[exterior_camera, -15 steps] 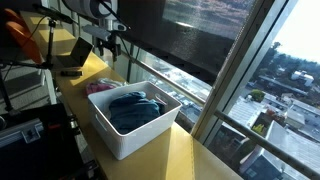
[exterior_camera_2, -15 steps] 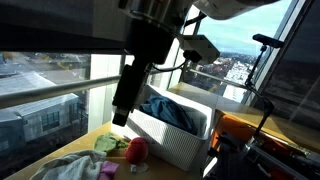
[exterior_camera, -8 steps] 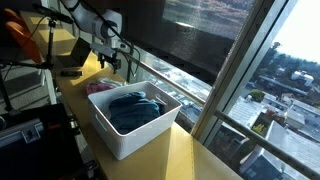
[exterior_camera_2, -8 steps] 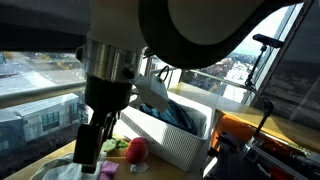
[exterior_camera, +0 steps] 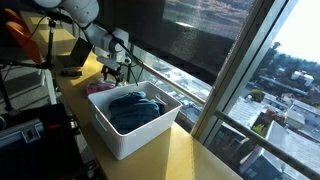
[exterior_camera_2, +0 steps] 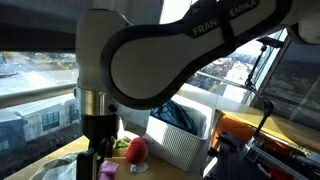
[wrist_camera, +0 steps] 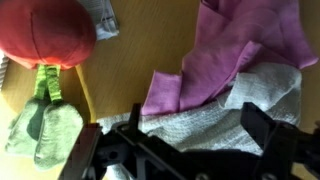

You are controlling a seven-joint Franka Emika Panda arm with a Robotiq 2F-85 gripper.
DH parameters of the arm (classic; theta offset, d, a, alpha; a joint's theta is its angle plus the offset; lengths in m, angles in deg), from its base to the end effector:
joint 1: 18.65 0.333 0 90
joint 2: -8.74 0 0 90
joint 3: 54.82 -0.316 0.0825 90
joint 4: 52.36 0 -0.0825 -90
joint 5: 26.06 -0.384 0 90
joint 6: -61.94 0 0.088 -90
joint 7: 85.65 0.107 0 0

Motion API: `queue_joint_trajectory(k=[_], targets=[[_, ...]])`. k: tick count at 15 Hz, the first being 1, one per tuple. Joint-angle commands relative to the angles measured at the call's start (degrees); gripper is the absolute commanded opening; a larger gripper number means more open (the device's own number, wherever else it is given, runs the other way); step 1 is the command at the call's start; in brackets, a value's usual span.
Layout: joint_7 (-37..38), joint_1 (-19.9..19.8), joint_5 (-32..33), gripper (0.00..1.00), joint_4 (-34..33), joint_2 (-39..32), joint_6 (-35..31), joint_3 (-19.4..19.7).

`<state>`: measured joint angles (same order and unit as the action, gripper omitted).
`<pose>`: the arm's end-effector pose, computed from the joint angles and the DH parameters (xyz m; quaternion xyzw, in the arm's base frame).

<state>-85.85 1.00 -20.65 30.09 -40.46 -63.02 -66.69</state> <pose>0.6217 0.3471 0.1761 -0.9605 -0.2706 0.0587 0.0278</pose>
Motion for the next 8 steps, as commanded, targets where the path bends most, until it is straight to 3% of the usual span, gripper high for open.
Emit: queue_joint_trajectory(k=[1, 5, 6, 8], targets=[[-1.08, 0.41, -1.46, 1.0, -6.23, -5.58, 3.02, -0.03], [-1.37, 0.14, -2.95, 1.0, -9.22, -8.85, 4.17, -1.01], [-1.31, 0.06, -3.33, 0.81, -9.87, -9.36, 4.43, -1.08], [-1.3, -0.42, -3.98, 0.68, -9.67, -9.25, 4.41, -0.97]])
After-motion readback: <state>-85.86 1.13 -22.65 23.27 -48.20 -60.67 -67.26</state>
